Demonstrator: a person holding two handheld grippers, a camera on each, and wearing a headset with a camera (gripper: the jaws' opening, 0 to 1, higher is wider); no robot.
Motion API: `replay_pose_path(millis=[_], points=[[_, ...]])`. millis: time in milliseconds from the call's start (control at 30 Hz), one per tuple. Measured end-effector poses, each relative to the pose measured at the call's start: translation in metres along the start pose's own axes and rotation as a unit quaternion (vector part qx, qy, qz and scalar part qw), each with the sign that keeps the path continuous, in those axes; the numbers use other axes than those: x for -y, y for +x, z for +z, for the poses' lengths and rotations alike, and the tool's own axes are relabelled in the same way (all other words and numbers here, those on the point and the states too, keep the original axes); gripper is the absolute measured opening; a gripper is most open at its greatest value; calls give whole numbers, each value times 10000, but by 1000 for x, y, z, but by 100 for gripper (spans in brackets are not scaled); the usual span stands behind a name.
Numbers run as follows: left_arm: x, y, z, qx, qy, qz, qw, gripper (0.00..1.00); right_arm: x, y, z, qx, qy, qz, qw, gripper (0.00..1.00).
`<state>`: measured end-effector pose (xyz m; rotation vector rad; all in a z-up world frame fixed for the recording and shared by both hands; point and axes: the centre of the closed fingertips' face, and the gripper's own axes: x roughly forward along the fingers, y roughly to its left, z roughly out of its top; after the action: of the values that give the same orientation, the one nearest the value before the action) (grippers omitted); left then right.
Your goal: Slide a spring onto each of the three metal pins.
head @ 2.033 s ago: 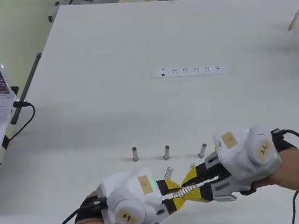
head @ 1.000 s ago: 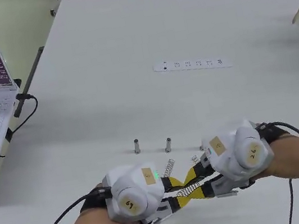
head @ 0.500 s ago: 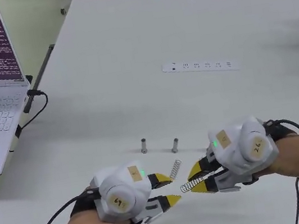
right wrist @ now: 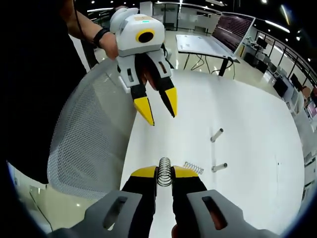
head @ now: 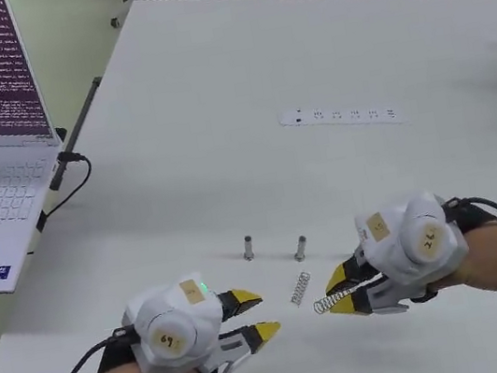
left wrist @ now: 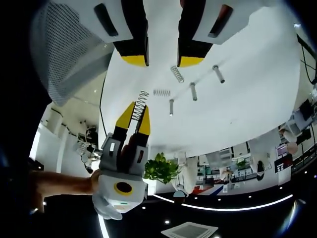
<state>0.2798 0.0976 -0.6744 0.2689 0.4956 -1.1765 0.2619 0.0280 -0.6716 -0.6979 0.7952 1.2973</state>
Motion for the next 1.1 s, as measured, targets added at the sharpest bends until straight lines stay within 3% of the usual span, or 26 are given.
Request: replay_pose_path(millis=[400,600,833,1100], points=[[-27,-21,-13,69,-351,457,9983,19,18,5,-2,-289,-89,-7,9995,8],[-39,-32,-26,12,-471,682,9966,25,29,8,2,-410,-145,-14,9991,8],[-52,-46,-32,55,-617,958,9935,29,44,13,3,-634,-237,16,9977,8],[-59,-55,-37,82,-734,1097,9912,31,60,20,6,-981,-357,82,9945,8]])
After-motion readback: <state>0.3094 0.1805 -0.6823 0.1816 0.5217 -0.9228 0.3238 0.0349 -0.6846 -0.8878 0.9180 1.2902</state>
